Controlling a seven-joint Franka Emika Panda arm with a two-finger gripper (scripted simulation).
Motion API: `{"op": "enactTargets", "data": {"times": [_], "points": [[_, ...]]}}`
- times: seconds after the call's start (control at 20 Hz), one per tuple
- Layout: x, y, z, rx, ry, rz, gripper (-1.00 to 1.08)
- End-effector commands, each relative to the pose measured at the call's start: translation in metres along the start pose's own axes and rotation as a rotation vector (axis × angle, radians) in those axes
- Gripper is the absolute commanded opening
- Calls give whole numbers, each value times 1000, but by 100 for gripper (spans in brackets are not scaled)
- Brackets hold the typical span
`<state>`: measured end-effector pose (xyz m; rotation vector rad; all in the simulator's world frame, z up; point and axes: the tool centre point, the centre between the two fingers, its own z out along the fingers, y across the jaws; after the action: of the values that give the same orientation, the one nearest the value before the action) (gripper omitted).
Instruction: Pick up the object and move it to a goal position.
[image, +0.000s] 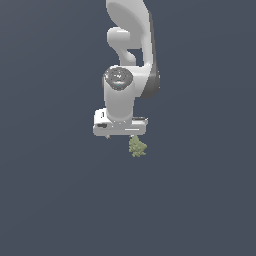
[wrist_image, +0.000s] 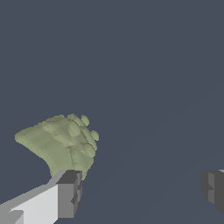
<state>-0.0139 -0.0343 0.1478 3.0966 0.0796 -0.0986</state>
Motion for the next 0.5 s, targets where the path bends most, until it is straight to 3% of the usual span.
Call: {"op": "enactTargets", "data": {"times": [0.0,0.45], "points": [[0,-2,1,1,2,-16,100],[1,-22,9,8,20,-169,100]]}}
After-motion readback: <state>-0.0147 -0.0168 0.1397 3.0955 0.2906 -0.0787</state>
